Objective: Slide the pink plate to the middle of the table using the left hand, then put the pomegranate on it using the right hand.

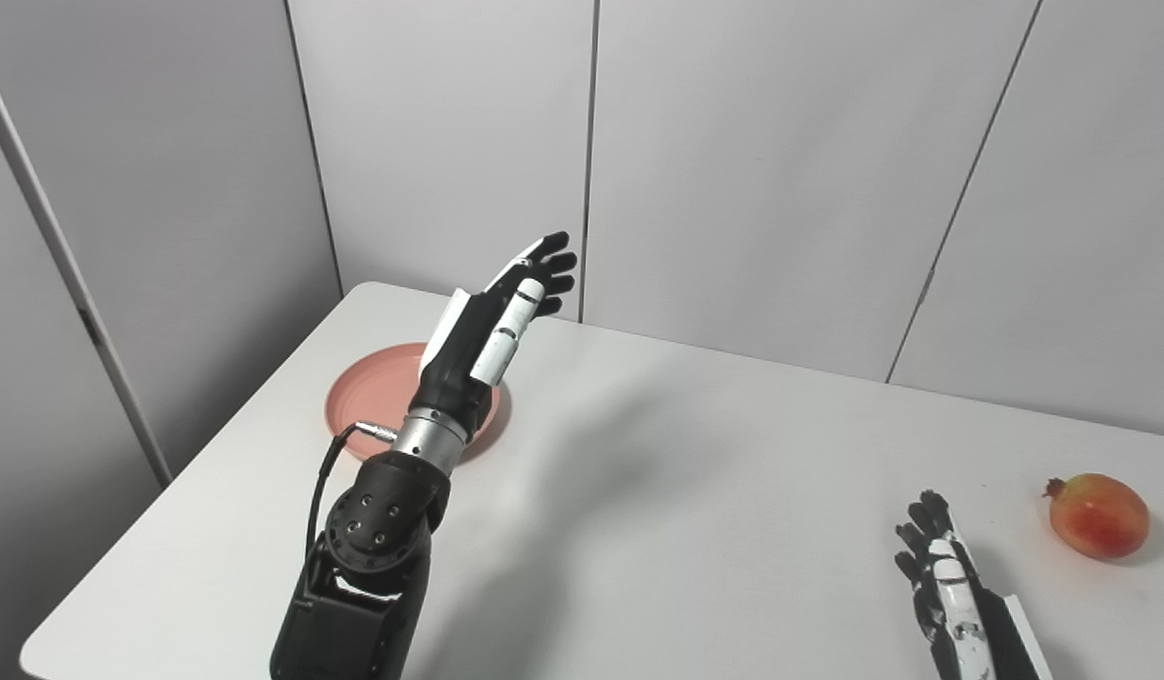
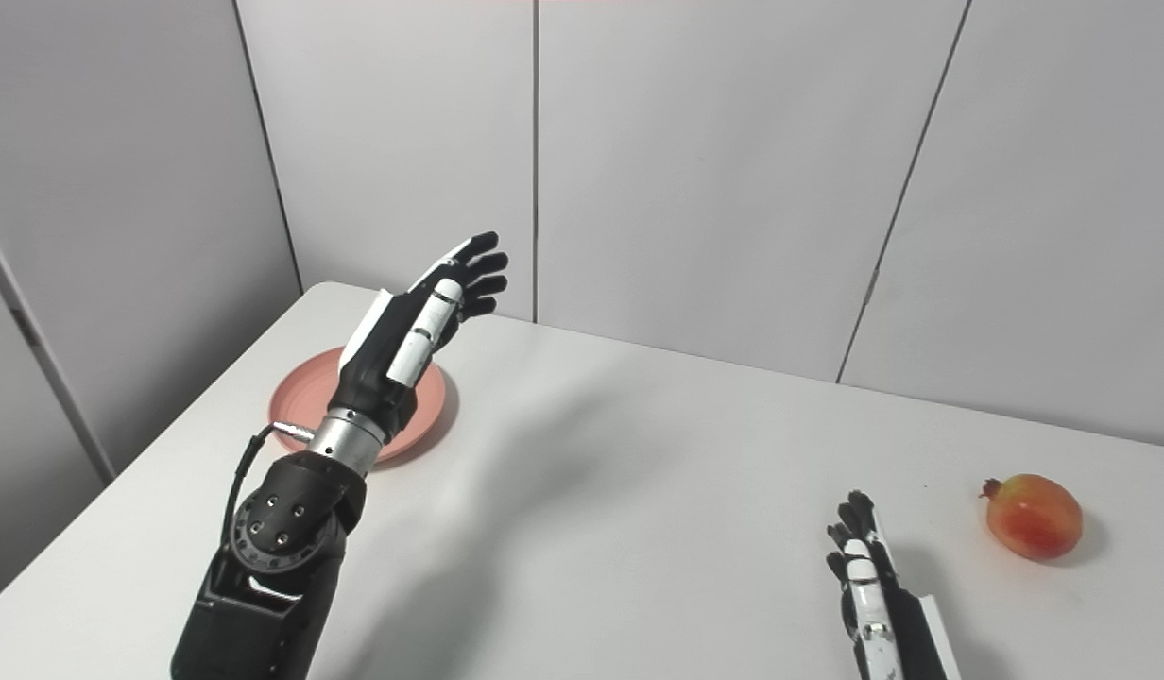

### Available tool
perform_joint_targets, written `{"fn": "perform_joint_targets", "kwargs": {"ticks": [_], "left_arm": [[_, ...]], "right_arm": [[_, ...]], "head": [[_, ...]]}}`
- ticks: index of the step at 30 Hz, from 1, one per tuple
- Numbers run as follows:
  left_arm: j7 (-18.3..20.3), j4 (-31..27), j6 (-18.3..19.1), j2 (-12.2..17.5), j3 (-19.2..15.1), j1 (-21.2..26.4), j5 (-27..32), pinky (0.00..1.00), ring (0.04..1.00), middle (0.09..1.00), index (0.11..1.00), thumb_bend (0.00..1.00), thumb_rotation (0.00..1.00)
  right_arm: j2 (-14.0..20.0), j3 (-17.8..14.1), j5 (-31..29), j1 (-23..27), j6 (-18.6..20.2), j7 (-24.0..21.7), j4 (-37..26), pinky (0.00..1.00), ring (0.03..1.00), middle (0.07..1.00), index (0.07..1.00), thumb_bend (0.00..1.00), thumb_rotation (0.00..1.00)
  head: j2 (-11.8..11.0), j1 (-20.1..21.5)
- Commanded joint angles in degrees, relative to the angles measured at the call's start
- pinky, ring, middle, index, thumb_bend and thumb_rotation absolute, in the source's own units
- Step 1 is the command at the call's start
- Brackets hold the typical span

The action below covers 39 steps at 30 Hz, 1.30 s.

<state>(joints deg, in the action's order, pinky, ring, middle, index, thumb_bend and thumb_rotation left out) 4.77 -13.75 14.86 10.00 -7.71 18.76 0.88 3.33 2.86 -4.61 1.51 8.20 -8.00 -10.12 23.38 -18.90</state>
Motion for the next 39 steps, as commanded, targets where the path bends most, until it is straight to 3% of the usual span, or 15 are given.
{"fn": "perform_joint_targets", "kwargs": {"ticks": [1,9,18,23,39], "left_arm": [[-0.3,0.4,-1.1,1.6,-1.2,2.8,1.3,0.86,0.865,0.877,0.854,0.43,1.0],[-0.4,5.9,-3.3,5.9,-5.2,4.4,3.6,0.86,0.875,0.88,0.86,0.45,1.0],[-3.0,6.4,-1.5,7.2,-8.6,4.7,5.0,0.84,0.867,0.876,0.863,0.37,1.0],[-6.3,6.5,1.0,6.9,-11.3,5.4,5.4,0.84,0.867,0.874,0.852,0.36,1.0],[-8.3,13.5,-1.3,9.0,-15.4,5.5,8.0,0.84,0.856,0.863,0.843,0.31,0.97]], "right_arm": [[-0.1,-0.2,-0.3,1.1,0.2,0.2,-2.2,1.0,1.0,1.0,1.0,0.02,1.0],[0.5,-0.2,-0.6,1.1,0.1,-0.3,-2.0,1.0,1.0,1.0,1.0,0.02,1.0],[0.9,-0.3,-0.5,1.0,-0.3,-0.3,-2.1,1.0,1.0,1.0,1.0,0.03,1.0],[1.3,-0.5,-0.8,0.9,0.4,-0.5,-2.4,1.0,1.0,1.0,1.0,0.03,1.0],[1.4,-0.6,-1.4,1.0,1.0,-0.4,-3.1,1.0,1.0,1.0,1.0,0.01,1.0]], "head": [[0.1,-0.3],[0.2,-0.5],[0.5,-1.0],[0.5,-1.4],[0.9,-2.5]]}}
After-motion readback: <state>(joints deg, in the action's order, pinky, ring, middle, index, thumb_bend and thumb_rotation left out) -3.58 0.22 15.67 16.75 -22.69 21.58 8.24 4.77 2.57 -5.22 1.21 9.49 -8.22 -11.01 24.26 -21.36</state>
